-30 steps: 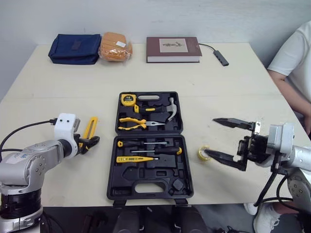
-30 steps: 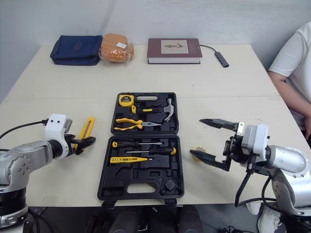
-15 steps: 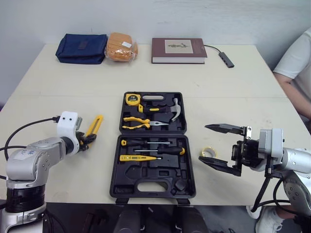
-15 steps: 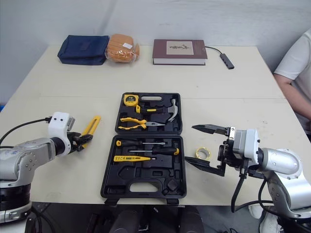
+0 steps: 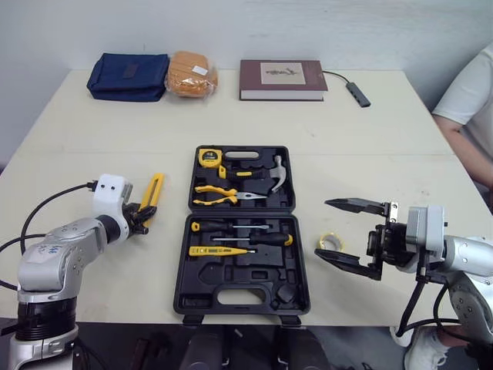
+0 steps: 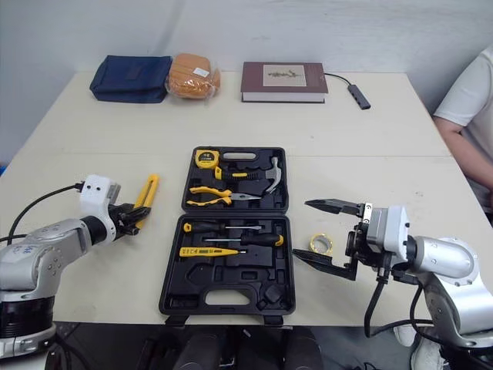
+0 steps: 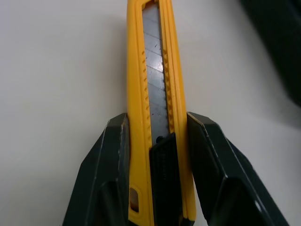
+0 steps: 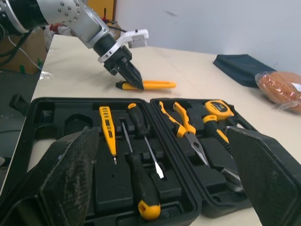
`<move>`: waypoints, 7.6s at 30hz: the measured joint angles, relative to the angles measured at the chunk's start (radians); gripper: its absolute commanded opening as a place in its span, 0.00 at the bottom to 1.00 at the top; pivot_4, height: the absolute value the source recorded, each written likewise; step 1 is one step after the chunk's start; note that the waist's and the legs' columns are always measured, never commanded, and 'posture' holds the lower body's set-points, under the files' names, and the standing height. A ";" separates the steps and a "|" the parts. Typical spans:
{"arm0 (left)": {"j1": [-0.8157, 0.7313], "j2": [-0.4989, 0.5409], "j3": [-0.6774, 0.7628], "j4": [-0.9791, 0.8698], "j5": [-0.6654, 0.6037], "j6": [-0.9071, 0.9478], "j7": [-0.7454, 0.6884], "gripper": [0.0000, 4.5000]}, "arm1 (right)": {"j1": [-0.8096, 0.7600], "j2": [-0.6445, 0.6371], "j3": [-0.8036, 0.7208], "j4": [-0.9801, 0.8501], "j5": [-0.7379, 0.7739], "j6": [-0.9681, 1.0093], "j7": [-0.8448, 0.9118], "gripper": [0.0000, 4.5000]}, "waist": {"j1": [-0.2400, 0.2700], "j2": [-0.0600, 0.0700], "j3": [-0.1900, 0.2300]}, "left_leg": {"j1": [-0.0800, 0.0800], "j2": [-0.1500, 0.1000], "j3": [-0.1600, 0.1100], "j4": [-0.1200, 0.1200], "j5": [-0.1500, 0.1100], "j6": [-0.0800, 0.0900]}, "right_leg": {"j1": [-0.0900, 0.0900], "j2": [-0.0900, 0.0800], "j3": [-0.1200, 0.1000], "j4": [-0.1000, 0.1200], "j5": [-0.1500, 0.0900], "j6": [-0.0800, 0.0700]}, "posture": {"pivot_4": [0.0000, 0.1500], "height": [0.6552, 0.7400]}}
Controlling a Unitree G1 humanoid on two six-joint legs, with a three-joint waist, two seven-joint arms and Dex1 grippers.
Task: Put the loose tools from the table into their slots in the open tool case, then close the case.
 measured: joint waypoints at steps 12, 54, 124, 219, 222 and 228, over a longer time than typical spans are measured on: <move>0.026 0.218 -0.101 -0.169 -0.102 -0.399 -0.623 0.24 | 0.090 -0.032 -0.078 -0.003 0.003 0.003 0.024 1.00 | -0.002 -0.001 0.000 | -0.002 0.000 0.001 -0.001 -0.001 0.000 | -0.001 0.000 0.000 -0.003 0.000 0.000 | 1.00 1.00; -0.281 0.224 -0.758 -0.277 0.160 -0.142 -0.763 0.54 | 0.339 -0.046 -0.123 -0.159 0.057 0.070 0.011 1.00 | 0.001 -0.001 0.001 | -0.004 0.002 0.000 0.004 0.003 0.008 | -0.001 0.005 0.002 -0.001 0.000 0.000 | 1.00 1.00; -0.018 -0.016 -0.552 0.089 0.242 -0.984 -0.855 0.00 | 0.300 0.003 -0.111 -0.070 -0.031 -0.023 -0.014 1.00 | 0.001 0.002 -0.002 | -0.005 0.001 -0.004 0.012 0.000 0.012 | 0.002 0.000 -0.003 0.002 0.001 0.002 | 1.00 1.00; 0.052 0.045 -0.258 -0.082 -0.139 -0.729 -0.797 0.99 | -0.537 -0.477 0.595 -0.092 -0.271 0.829 0.039 1.00 | -0.027 0.010 -0.012 | -0.022 0.003 0.003 0.014 0.000 0.012 | -0.018 0.001 0.002 0.000 0.003 0.003 | 1.00 1.00; 0.052 0.045 -0.261 -0.083 -0.139 -0.728 -0.800 0.99 | -0.545 -0.471 0.598 -0.091 -0.288 0.830 0.048 1.00 | -0.028 0.010 -0.012 | -0.022 0.002 0.003 0.014 0.000 0.012 | -0.018 0.001 0.002 0.000 0.004 0.003 | 1.00 1.00; 0.056 0.045 -0.262 -0.086 -0.138 -0.729 -0.805 0.99 | -0.555 -0.458 0.635 -0.082 -0.341 0.830 0.054 1.00 | -0.028 0.010 -0.012 | -0.022 0.002 0.003 0.015 0.000 0.012 | -0.018 0.002 0.002 0.001 0.004 0.003 | 1.00 1.00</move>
